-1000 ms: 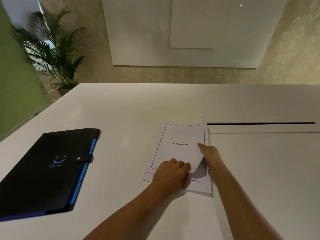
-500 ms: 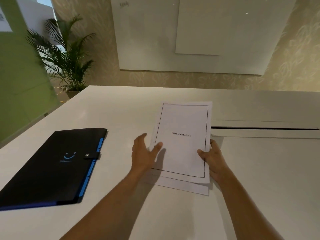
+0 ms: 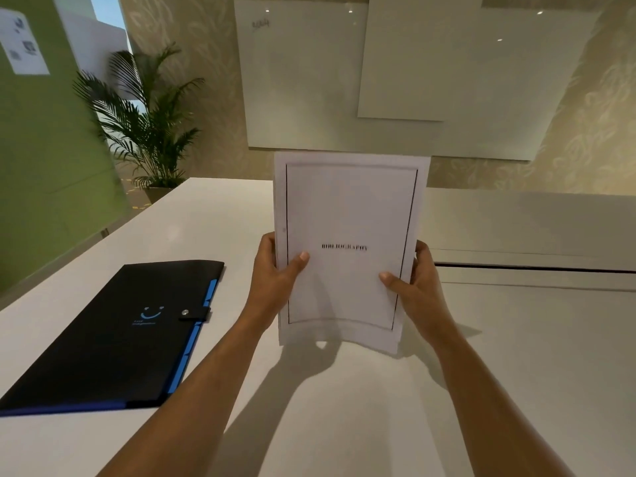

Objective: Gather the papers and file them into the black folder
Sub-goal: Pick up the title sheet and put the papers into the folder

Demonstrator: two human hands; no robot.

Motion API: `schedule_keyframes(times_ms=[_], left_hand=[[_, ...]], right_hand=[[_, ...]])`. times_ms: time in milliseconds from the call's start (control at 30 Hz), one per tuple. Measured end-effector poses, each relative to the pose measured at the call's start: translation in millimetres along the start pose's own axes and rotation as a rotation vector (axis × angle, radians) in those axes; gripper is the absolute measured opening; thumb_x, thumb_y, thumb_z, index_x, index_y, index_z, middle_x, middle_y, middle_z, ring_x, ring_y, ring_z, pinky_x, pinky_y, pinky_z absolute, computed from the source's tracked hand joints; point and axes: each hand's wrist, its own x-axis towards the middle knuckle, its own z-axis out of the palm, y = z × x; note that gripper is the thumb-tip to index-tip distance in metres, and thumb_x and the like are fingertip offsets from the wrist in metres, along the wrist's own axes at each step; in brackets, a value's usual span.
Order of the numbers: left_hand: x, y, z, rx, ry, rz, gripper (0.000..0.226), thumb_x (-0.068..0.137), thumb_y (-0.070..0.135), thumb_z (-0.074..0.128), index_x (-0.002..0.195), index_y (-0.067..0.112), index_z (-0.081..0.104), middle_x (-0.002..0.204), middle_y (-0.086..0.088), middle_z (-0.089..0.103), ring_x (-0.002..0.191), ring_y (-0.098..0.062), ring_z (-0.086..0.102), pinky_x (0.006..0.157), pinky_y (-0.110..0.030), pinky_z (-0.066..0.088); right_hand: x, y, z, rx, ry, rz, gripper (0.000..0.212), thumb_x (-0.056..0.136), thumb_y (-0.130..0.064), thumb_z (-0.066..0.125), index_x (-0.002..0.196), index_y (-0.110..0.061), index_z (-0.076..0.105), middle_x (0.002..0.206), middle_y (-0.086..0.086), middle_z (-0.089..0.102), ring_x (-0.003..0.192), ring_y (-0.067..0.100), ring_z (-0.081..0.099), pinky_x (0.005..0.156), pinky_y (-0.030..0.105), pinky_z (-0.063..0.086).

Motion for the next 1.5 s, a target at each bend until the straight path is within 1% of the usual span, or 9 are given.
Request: schedule_keyframes(times_ms=[167, 333, 500, 633, 833, 1033, 1200, 1333, 1500], left_hand=[[-4, 0, 0, -0.085, 0.006, -0.003, 0.036, 0.089, 0.009, 0.064, 0.117, 0.019, 0.045, 0.117, -0.002, 0.061, 0.101, -0.021, 0.065, 0.081, -0.034, 0.059], [-5, -2, 6, -0.049, 0.051, -0.038, 0.034, 0.089, 0.005, 0.062, 0.116, 0.018, 0.047, 0.112, 0.000, 0.062, 0.098, -0.019, 0.064, 0.080, -0.032, 0.057], [-5, -3, 9, -0.083, 0.071, -0.080, 0.027, 0.088, -0.002, 0.050, 0.093, 0.025, 0.053, 0.096, 0.002, 0.064, 0.088, -0.020, 0.062, 0.081, -0.038, 0.054], [-9, -6, 11, -0.067, 0.080, -0.071, 0.028, 0.089, -0.001, 0.047, 0.090, 0.027, 0.054, 0.093, 0.006, 0.063, 0.087, -0.017, 0.060, 0.083, -0.039, 0.053], [-8, -7, 8, 0.003, 0.061, -0.005, 0.031, 0.085, 0.007, 0.064, 0.094, 0.035, 0.054, 0.097, 0.009, 0.066, 0.092, -0.017, 0.066, 0.083, -0.039, 0.056], [-9, -5, 6, -0.075, 0.040, -0.068, 0.043, 0.083, 0.008, 0.070, 0.111, 0.032, 0.048, 0.108, 0.008, 0.063, 0.095, -0.014, 0.065, 0.078, -0.032, 0.056], [-9, -7, 6, 0.126, -0.017, 0.016, 0.022, 0.088, 0.025, 0.067, 0.106, 0.033, 0.057, 0.103, 0.010, 0.066, 0.097, -0.012, 0.066, 0.084, -0.035, 0.056], [-12, -5, 9, -0.016, 0.007, -0.023, 0.015, 0.089, 0.024, 0.067, 0.099, 0.033, 0.060, 0.100, 0.006, 0.070, 0.095, -0.018, 0.067, 0.083, -0.037, 0.057], [-15, -2, 12, -0.057, -0.006, -0.023, 0.012, 0.091, 0.028, 0.063, 0.097, 0.037, 0.059, 0.095, 0.014, 0.069, 0.089, -0.006, 0.067, 0.072, -0.022, 0.056]], right_hand=[[-3, -2, 9, 0.115, 0.069, 0.064, 0.061, 0.066, -0.009, 0.068, 0.122, -0.018, 0.049, 0.114, 0.006, 0.071, 0.101, 0.024, 0.070, 0.082, 0.040, 0.058], [-2, -2, 14, 0.173, 0.135, 0.095, 0.047, 0.065, -0.011, 0.065, 0.110, -0.020, 0.055, 0.108, 0.007, 0.071, 0.095, 0.024, 0.070, 0.072, 0.030, 0.054], [-4, 0, 22, 0.097, 0.160, 0.077, 0.031, 0.071, -0.009, 0.057, 0.097, -0.027, 0.057, 0.099, 0.001, 0.068, 0.088, 0.020, 0.065, 0.072, 0.030, 0.052], [-8, 4, 28, 0.037, 0.205, 0.048, 0.038, 0.086, 0.009, 0.050, 0.093, -0.028, 0.053, 0.095, -0.006, 0.064, 0.085, 0.013, 0.062, 0.070, 0.025, 0.048], [-11, 3, 30, 0.041, 0.217, 0.047, 0.041, 0.088, 0.011, 0.049, 0.095, -0.030, 0.052, 0.096, -0.009, 0.063, 0.086, 0.004, 0.061, 0.070, 0.019, 0.047], [-14, 2, 30, 0.093, 0.212, 0.062, 0.034, 0.072, -0.014, 0.055, 0.103, -0.026, 0.049, 0.104, 0.000, 0.063, 0.093, 0.015, 0.063, 0.073, 0.026, 0.049], [-14, 1, 30, 0.050, 0.228, 0.045, 0.027, 0.093, 0.000, 0.051, 0.092, -0.027, 0.051, 0.093, -0.007, 0.062, 0.081, 0.007, 0.060, 0.066, 0.021, 0.047], [-15, 1, 32, 0.035, 0.216, 0.040, 0.027, 0.094, 0.000, 0.049, 0.094, -0.027, 0.051, 0.094, -0.007, 0.062, 0.082, 0.008, 0.060, 0.062, 0.011, 0.047], [-18, 2, 30, 0.045, 0.192, 0.023, 0.026, 0.095, 0.001, 0.050, 0.099, -0.025, 0.052, 0.098, -0.005, 0.063, 0.087, 0.010, 0.062, 0.066, 0.014, 0.048]])
